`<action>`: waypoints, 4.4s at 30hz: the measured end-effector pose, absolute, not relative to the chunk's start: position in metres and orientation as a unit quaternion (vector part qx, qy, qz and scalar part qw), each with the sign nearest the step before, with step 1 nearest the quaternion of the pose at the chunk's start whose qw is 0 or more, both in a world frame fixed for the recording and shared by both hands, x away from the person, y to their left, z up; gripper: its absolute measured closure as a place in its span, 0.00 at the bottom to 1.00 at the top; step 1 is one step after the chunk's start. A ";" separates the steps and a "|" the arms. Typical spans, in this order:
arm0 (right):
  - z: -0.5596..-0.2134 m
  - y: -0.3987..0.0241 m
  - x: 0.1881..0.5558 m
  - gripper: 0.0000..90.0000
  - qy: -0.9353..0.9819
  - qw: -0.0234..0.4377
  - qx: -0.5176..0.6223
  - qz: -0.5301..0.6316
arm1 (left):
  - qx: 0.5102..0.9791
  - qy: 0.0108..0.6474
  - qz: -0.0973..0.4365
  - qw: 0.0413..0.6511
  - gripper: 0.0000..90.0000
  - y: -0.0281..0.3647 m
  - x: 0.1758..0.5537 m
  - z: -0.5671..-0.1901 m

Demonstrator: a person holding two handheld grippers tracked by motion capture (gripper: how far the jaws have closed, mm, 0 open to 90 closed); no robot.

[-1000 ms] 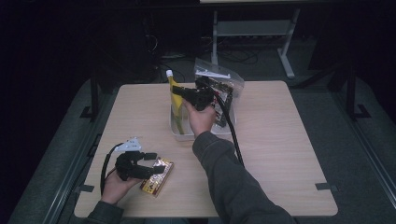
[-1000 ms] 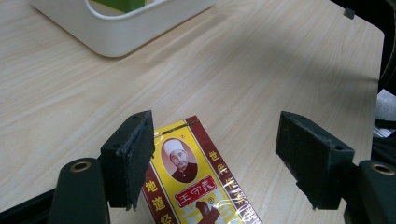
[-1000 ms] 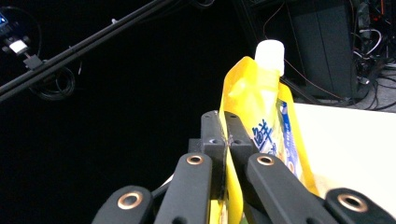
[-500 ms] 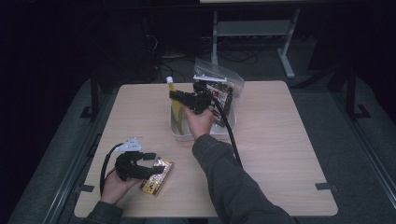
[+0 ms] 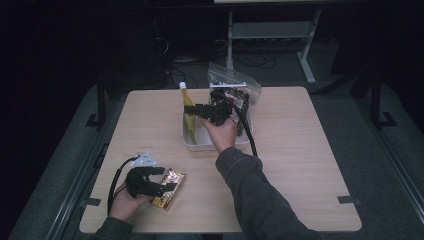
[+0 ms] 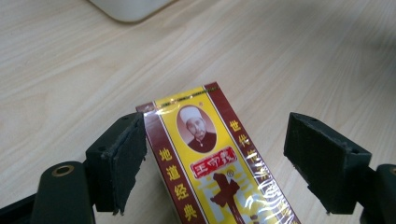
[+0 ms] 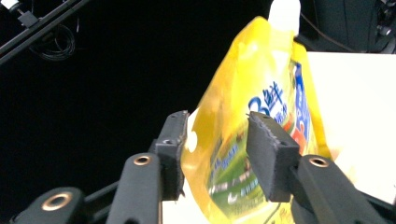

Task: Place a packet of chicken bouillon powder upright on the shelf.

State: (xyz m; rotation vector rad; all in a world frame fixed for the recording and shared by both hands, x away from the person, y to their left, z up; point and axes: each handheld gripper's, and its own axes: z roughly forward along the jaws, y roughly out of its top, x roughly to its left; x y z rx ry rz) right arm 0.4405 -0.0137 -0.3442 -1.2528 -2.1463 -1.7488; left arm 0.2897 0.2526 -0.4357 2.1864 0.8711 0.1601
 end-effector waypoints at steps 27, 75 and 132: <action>-0.348 -0.040 0.405 0.45 -0.737 0.092 -0.379 -0.552 | 0.867 0.363 0.087 0.330 0.22 0.244 0.270 -0.445; -0.418 -0.062 0.377 0.45 -0.790 0.203 -0.354 -0.457 | 0.890 0.291 0.072 0.343 0.36 0.189 0.282 -0.431; -0.391 -0.062 0.379 0.75 -0.799 0.219 -0.400 -0.391 | 0.861 0.307 0.104 0.392 0.27 0.189 0.279 -0.415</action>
